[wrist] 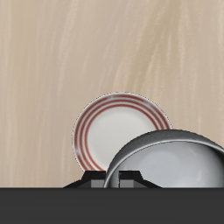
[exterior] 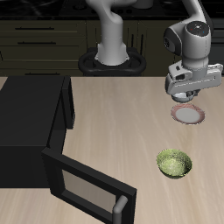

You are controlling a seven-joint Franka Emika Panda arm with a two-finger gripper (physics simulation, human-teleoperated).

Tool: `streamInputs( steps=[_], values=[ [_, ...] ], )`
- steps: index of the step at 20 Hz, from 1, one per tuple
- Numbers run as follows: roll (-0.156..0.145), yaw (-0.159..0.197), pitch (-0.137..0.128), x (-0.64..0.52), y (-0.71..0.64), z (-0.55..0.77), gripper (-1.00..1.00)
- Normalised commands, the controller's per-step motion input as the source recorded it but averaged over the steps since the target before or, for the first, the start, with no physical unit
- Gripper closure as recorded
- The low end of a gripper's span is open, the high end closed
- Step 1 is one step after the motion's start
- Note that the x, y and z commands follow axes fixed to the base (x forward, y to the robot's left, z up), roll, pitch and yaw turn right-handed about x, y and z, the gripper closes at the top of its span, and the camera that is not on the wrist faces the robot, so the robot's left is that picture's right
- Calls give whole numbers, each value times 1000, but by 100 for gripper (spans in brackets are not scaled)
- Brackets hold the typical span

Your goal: Place the white bowl on the plate

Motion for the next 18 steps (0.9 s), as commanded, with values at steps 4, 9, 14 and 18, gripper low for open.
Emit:
streamInputs(
  steps=[4,9,14,18],
  values=[
    [-6,29,26,86,50,-185,100],
    [-27,31,20,144,20,-184,100],
    [-19,27,19,105,35,-199,100],
    [56,-6,52,-105,107,-236,100]
  ],
)
